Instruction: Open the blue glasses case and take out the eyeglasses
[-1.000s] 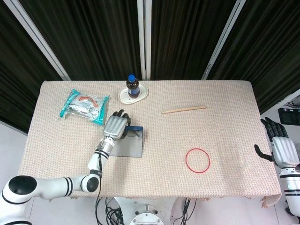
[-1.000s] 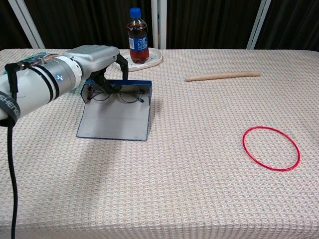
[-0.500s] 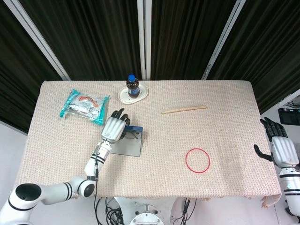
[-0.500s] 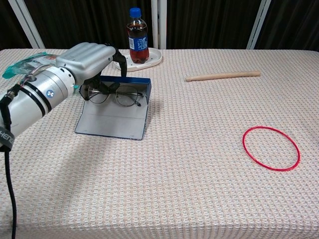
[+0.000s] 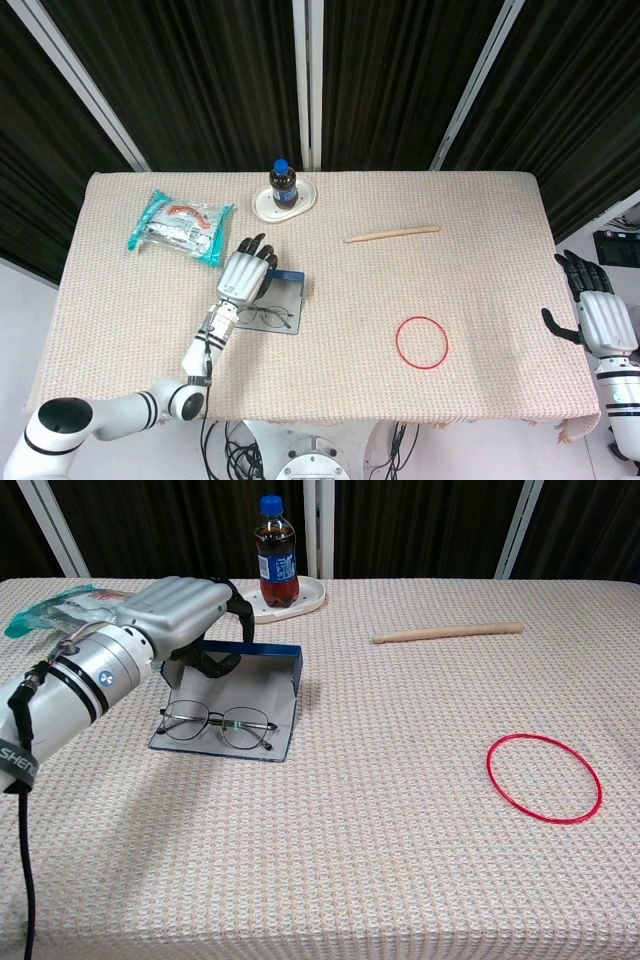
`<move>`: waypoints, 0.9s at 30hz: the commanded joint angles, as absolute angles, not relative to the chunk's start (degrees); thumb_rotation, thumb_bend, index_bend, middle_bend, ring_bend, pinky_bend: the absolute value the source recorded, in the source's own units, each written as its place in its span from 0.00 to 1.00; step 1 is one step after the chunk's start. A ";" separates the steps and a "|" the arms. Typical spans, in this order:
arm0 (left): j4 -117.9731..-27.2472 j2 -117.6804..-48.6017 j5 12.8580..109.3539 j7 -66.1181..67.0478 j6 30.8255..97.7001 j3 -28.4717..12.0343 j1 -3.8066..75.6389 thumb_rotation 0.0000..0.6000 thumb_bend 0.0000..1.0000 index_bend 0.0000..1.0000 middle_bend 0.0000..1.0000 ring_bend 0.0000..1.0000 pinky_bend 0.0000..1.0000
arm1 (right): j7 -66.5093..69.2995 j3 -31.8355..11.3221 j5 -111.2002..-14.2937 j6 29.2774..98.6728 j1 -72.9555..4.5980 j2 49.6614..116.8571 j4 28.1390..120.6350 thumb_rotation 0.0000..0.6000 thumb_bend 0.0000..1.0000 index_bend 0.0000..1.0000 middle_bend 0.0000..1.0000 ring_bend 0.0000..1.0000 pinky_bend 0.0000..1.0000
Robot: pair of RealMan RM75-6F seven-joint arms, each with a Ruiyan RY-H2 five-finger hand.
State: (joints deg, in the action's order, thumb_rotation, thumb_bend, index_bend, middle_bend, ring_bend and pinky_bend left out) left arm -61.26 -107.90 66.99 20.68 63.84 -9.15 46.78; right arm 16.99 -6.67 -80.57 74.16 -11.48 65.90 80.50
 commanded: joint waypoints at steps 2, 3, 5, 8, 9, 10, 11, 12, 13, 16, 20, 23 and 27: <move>-60.88 -108.10 66.58 20.97 62.86 -9.86 46.57 1.00 0.44 0.59 0.28 0.08 0.19 | 17.01 -6.68 -80.58 74.23 -11.46 65.91 80.52 1.00 0.31 0.00 0.01 0.00 0.00; -60.74 -108.14 66.63 20.97 62.65 -10.01 46.52 1.00 0.44 0.59 0.28 0.08 0.19 | 17.01 -6.69 -80.55 74.24 -11.45 65.91 80.52 1.00 0.31 0.00 0.01 0.00 0.00; -60.59 -108.16 66.61 21.02 62.36 -10.36 46.50 1.00 0.44 0.59 0.28 0.08 0.19 | 17.01 -6.69 -80.51 74.17 -11.47 65.91 80.50 1.00 0.31 0.00 0.01 0.00 0.00; -60.68 -107.90 66.31 21.37 61.44 -10.78 46.47 1.00 0.44 0.44 0.26 0.08 0.19 | 16.88 -6.69 -80.46 74.04 -11.54 65.94 80.46 1.00 0.31 0.00 0.01 0.00 0.00; -61.05 -107.66 65.80 21.74 60.75 -11.00 46.44 1.00 0.43 0.35 0.24 0.07 0.18 | 16.86 -6.70 -80.44 74.02 -11.55 65.96 80.44 1.00 0.31 0.00 0.01 0.00 0.00; -61.47 -107.42 65.16 22.06 60.03 -11.19 46.39 1.00 0.42 0.24 0.22 0.06 0.16 | 16.84 -6.69 -80.43 73.99 -11.56 65.97 80.44 1.00 0.31 0.00 0.01 0.00 0.00; -61.95 -107.16 64.58 22.42 59.41 -11.40 46.36 1.00 0.41 0.19 0.21 0.05 0.16 | 16.83 -6.70 -80.40 73.98 -11.56 65.97 80.43 1.00 0.31 0.00 0.01 0.00 0.00; -62.63 -106.82 63.87 22.76 58.73 -11.72 46.34 1.00 0.39 0.12 0.19 0.04 0.15 | 16.84 -6.71 -80.38 74.00 -11.55 65.96 80.44 1.00 0.31 0.00 0.01 0.00 0.00; -63.09 -106.61 63.41 23.00 58.39 -11.93 46.28 1.00 0.37 0.09 0.18 0.03 0.14 | 16.87 -6.73 -80.35 74.01 -11.55 65.97 80.43 1.00 0.31 0.00 0.01 0.00 0.00; -64.15 -106.08 62.51 23.83 57.88 -12.33 46.10 1.00 0.33 0.05 0.16 0.02 0.13 | 16.94 -6.75 -80.32 74.04 -11.52 65.95 80.43 1.00 0.31 0.00 0.01 0.00 0.00; -65.51 -105.52 62.54 24.27 58.74 -12.83 45.79 1.00 0.30 0.05 0.12 0.00 0.11 | 16.88 -6.71 -80.41 74.05 -11.53 65.95 80.45 1.00 0.31 0.00 0.01 0.00 0.00; -68.78 -103.89 63.88 24.01 60.50 -12.80 45.02 1.00 0.30 0.05 0.12 0.00 0.11 | 16.83 -6.72 -80.35 73.97 -11.57 65.97 80.40 1.00 0.31 0.00 0.01 0.00 0.00; -78.14 -98.97 62.56 26.71 61.61 -12.34 43.07 1.00 0.31 0.16 0.12 0.00 0.11 | 16.74 -6.71 -80.33 73.89 -11.60 65.97 80.41 1.00 0.31 0.00 0.01 0.00 0.00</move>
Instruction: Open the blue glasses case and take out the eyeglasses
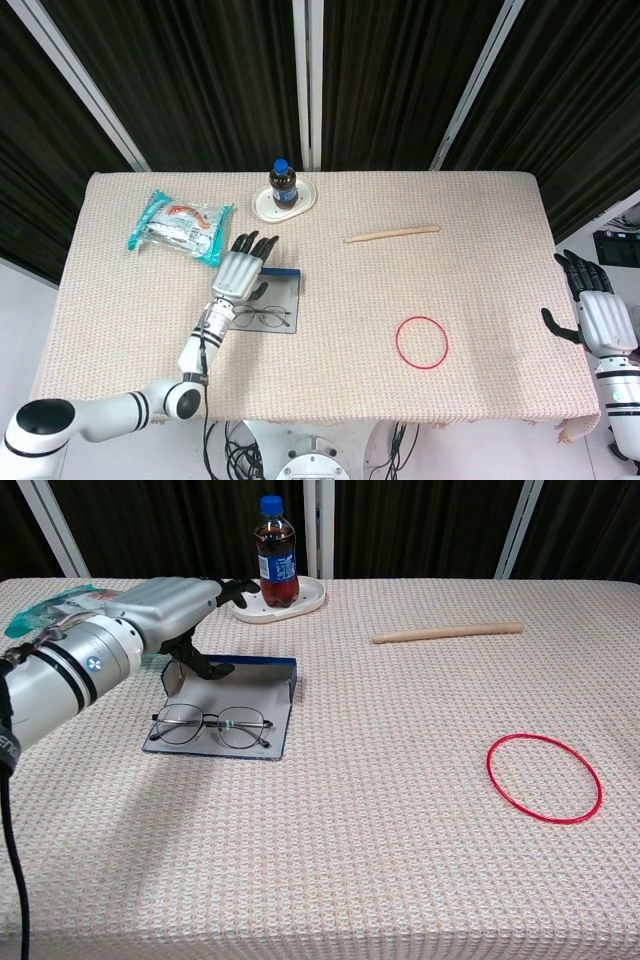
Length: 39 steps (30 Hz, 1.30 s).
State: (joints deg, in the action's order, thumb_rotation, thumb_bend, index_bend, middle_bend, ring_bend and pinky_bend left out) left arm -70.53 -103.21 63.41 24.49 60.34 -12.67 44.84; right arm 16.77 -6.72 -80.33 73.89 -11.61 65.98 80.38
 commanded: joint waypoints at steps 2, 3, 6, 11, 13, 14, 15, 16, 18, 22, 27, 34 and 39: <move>-84.19 -95.79 59.51 29.71 61.41 -11.96 41.98 1.00 0.31 0.21 0.12 0.00 0.11 | 16.72 -6.73 -80.36 74.04 -11.55 65.94 80.52 1.00 0.31 0.00 0.01 0.00 0.00; -86.60 -94.58 57.91 31.03 61.31 -11.71 41.55 1.00 0.31 0.23 0.12 0.00 0.11 | 16.76 -6.74 -80.40 74.20 -11.50 65.93 80.58 1.00 0.31 0.00 0.01 0.00 0.00; -92.63 -91.67 53.09 33.94 60.77 -10.65 40.60 1.00 0.31 0.23 0.12 0.00 0.12 | 16.94 -6.78 -80.54 74.69 -11.31 65.88 80.74 1.00 0.31 0.00 0.01 0.00 0.00; -96.15 -90.29 50.77 35.25 61.40 -8.52 39.59 1.00 0.32 0.26 0.12 0.00 0.12 | 16.76 -6.73 -80.73 75.02 -11.19 65.87 80.92 1.00 0.31 0.00 0.01 0.00 0.00; -96.67 -90.34 50.97 34.74 61.78 -7.77 39.10 1.00 0.32 0.27 0.12 0.00 0.12 | 16.62 -6.72 -80.69 74.92 -11.23 65.90 80.91 1.00 0.31 0.00 0.01 0.00 0.00; -96.66 -90.48 51.15 34.44 61.89 -7.53 38.96 1.00 0.32 0.27 0.13 0.00 0.12 | 16.56 -6.72 -80.63 74.84 -11.25 65.90 80.90 1.00 0.31 0.00 0.01 0.00 0.00; -96.48 -90.78 51.39 34.05 62.02 -7.32 38.82 1.00 0.32 0.27 0.13 0.00 0.12 | 16.53 -6.73 -80.57 74.75 -11.28 65.91 80.89 1.00 0.31 0.00 0.01 0.00 0.00; -96.27 -91.10 51.56 33.72 62.18 -7.25 38.73 1.00 0.32 0.28 0.13 0.00 0.12 | 16.52 -6.75 -80.53 74.73 -11.29 65.91 80.89 1.00 0.31 0.00 0.01 0.00 0.00; -95.67 -91.93 51.86 32.74 62.16 -7.27 38.66 1.00 0.32 0.28 0.13 0.00 0.12 | 16.55 -6.79 -80.50 74.76 -11.28 65.91 80.90 1.00 0.31 0.00 0.01 0.00 0.00; -94.49 -93.29 51.78 31.92 61.30 -7.41 39.15 1.00 0.32 0.28 0.14 0.00 0.12 | 16.68 -6.81 -80.42 74.59 -11.33 65.92 80.78 1.00 0.31 0.00 0.01 0.00 0.00; -91.67 -95.52 51.05 32.04 60.34 -7.88 40.23 1.00 0.32 0.29 0.14 0.00 0.12 | 17.17 -6.86 -80.35 74.54 -11.32 65.87 80.63 1.00 0.31 0.00 0.01 0.00 0.00; -89.22 -96.88 50.09 31.47 59.68 -8.34 40.80 1.00 0.32 0.30 0.14 0.00 0.12 | 17.75 -6.88 -80.31 74.27 -11.39 65.89 80.27 1.00 0.31 0.00 0.01 0.00 0.00; -87.75 -97.33 50.19 30.73 59.15 -8.51 41.08 1.00 0.32 0.33 0.14 0.00 0.12 | 17.93 -6.91 -80.40 74.51 -11.31 65.91 80.29 1.00 0.31 0.00 0.01 0.00 0.00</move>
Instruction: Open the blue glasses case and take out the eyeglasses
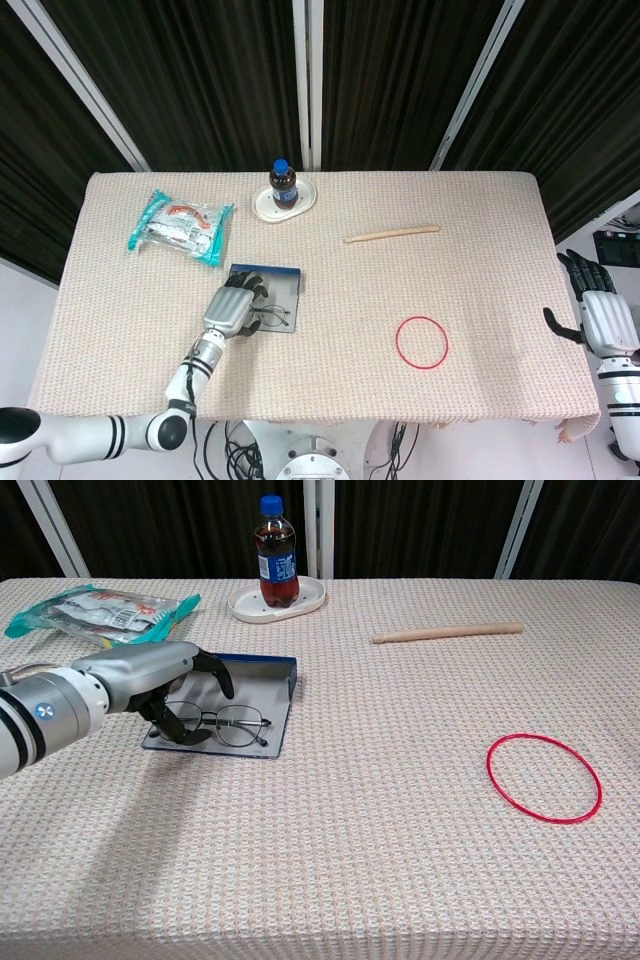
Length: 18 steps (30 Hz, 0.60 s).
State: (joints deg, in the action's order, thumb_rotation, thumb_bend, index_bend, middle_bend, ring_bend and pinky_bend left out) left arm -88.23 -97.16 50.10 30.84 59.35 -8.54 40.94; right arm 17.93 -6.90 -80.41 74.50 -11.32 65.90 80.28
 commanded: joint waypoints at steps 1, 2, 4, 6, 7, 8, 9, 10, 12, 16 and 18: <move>-87.52 -97.43 50.16 30.73 59.07 -8.47 41.13 1.00 0.32 0.35 0.14 0.00 0.12 | 17.88 -6.92 -80.37 74.52 -11.30 65.91 80.31 1.00 0.31 0.00 0.01 0.00 0.00; -87.31 -97.51 50.03 30.71 58.96 -8.44 41.15 1.00 0.32 0.35 0.15 0.00 0.13 | 17.80 -6.93 -80.33 74.50 -11.31 65.92 80.32 1.00 0.31 0.00 0.01 0.00 0.00; -86.89 -97.67 49.73 30.62 58.73 -8.47 41.23 1.00 0.32 0.37 0.15 0.00 0.13 | 17.65 -6.92 -80.33 74.48 -11.32 65.92 80.37 1.00 0.31 0.00 0.01 0.00 0.00; -86.57 -97.74 49.75 30.61 58.76 -8.45 41.27 1.00 0.32 0.38 0.15 0.00 0.13 | 17.51 -6.91 -80.33 74.49 -11.32 65.94 80.39 1.00 0.31 0.00 0.01 0.00 0.00; -86.48 -97.75 49.84 30.61 58.85 -8.42 41.25 1.00 0.32 0.38 0.15 0.00 0.13 | 17.47 -6.91 -80.32 74.50 -11.31 65.94 80.41 1.00 0.31 0.00 0.01 0.00 0.00; -86.42 -97.75 49.87 30.59 58.93 -8.38 41.22 1.00 0.33 0.39 0.15 0.00 0.13 | 17.44 -6.91 -80.29 74.48 -11.32 65.95 80.42 1.00 0.31 0.00 0.01 0.00 0.00; -86.39 -97.74 49.81 30.54 58.95 -8.37 41.18 1.00 0.33 0.39 0.15 0.00 0.13 | 17.42 -6.92 -80.25 74.45 -11.32 65.94 80.43 1.00 0.31 0.00 0.01 0.00 0.00; -86.36 -97.71 49.76 30.52 58.92 -8.36 41.17 1.00 0.33 0.40 0.15 0.00 0.13 | 17.41 -6.94 -80.24 74.45 -11.32 65.94 80.43 1.00 0.31 0.00 0.01 0.00 0.00; -86.24 -97.60 49.59 30.67 58.88 -8.35 41.22 1.00 0.34 0.40 0.15 0.00 0.13 | 17.45 -6.94 -80.25 74.47 -11.31 65.93 80.45 1.00 0.31 0.00 0.01 0.00 0.00; -86.67 -97.08 49.32 30.88 58.59 -8.24 41.29 1.00 0.36 0.41 0.15 0.00 0.12 | 17.50 -6.94 -80.26 74.50 -11.29 65.94 80.40 1.00 0.31 0.00 0.01 0.00 0.00; -86.93 -96.85 49.25 31.02 58.57 -8.15 41.32 1.00 0.37 0.41 0.15 0.00 0.12 | 17.38 -6.93 -80.25 74.41 -11.34 65.96 80.37 1.00 0.31 0.00 0.01 0.00 0.00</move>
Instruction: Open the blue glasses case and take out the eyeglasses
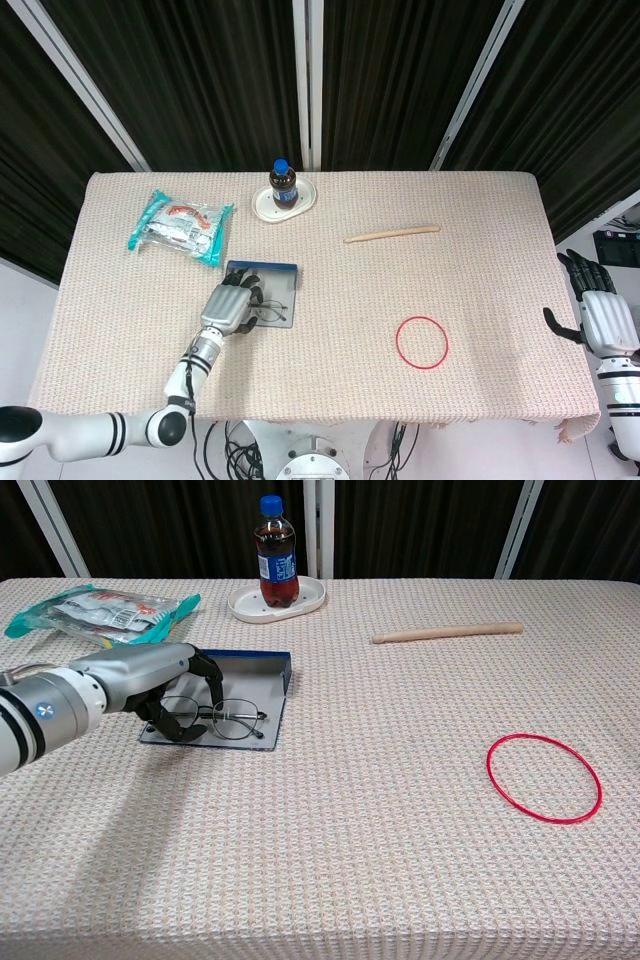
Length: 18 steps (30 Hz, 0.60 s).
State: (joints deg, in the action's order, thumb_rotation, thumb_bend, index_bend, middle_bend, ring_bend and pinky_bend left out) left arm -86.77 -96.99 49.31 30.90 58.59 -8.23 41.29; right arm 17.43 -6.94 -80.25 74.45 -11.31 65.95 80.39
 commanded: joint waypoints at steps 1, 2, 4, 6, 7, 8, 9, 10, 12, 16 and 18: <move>-86.95 -96.82 49.21 31.06 58.59 -8.14 41.33 1.00 0.37 0.41 0.15 0.00 0.12 | 17.33 -6.92 -80.27 74.39 -11.35 65.97 80.37 1.00 0.31 0.00 0.01 0.00 0.00; -86.94 -96.81 49.15 31.04 58.57 -8.15 41.34 1.00 0.37 0.41 0.15 0.00 0.12 | 17.28 -6.91 -80.29 74.40 -11.36 65.97 80.38 1.00 0.31 0.00 0.01 0.00 0.00; -86.82 -96.83 49.05 30.98 58.45 -8.14 41.39 1.00 0.38 0.42 0.15 0.00 0.12 | 17.24 -6.91 -80.32 74.45 -11.34 65.98 80.43 1.00 0.31 0.00 0.01 0.00 0.00; -86.75 -96.88 49.05 30.91 58.37 -8.14 41.46 1.00 0.38 0.42 0.15 0.00 0.12 | 17.23 -6.92 -80.30 74.49 -11.32 65.98 80.46 1.00 0.31 0.00 0.01 0.00 0.00; -86.69 -96.92 49.12 30.90 58.39 -8.13 41.49 1.00 0.38 0.42 0.15 0.00 0.12 | 17.22 -6.91 -80.28 74.47 -11.32 65.98 80.47 1.00 0.31 0.00 0.01 0.00 0.00; -86.59 -96.98 49.20 30.87 58.41 -8.13 41.52 1.00 0.38 0.43 0.15 0.00 0.12 | 17.20 -6.91 -80.27 74.45 -11.32 65.98 80.47 1.00 0.31 0.00 0.01 0.00 0.00; -86.40 -97.08 49.29 30.85 58.40 -8.13 41.57 1.00 0.38 0.43 0.15 0.00 0.12 | 17.16 -6.91 -80.28 74.44 -11.34 65.97 80.48 1.00 0.31 0.00 0.01 0.00 0.00; -86.25 -97.15 49.31 30.83 58.33 -8.12 41.62 1.00 0.38 0.43 0.15 0.00 0.12 | 17.13 -6.90 -80.30 74.44 -11.34 65.97 80.49 1.00 0.31 0.00 0.01 0.00 0.00; -85.94 -97.22 49.30 30.80 58.08 -8.06 41.73 1.00 0.38 0.44 0.15 0.00 0.12 | 17.09 -6.89 -80.32 74.46 -11.34 65.98 80.50 1.00 0.31 0.00 0.01 0.00 0.00; -85.38 -97.47 49.26 30.65 57.88 -8.11 41.87 1.00 0.38 0.46 0.16 0.00 0.12 | 17.15 -6.90 -80.26 74.38 -11.35 65.97 80.47 1.00 0.31 0.00 0.01 0.00 0.00; -85.05 -97.60 49.42 30.70 57.86 -8.04 41.95 1.00 0.38 0.48 0.17 0.00 0.12 | 17.14 -6.90 -80.26 74.30 -11.39 65.98 80.44 1.00 0.31 0.00 0.01 0.00 0.00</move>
State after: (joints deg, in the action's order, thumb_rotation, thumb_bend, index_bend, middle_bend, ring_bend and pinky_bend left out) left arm -85.08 -97.56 49.38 30.69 57.87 -8.06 41.93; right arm 17.14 -6.90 -80.26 74.31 -11.39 65.98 80.45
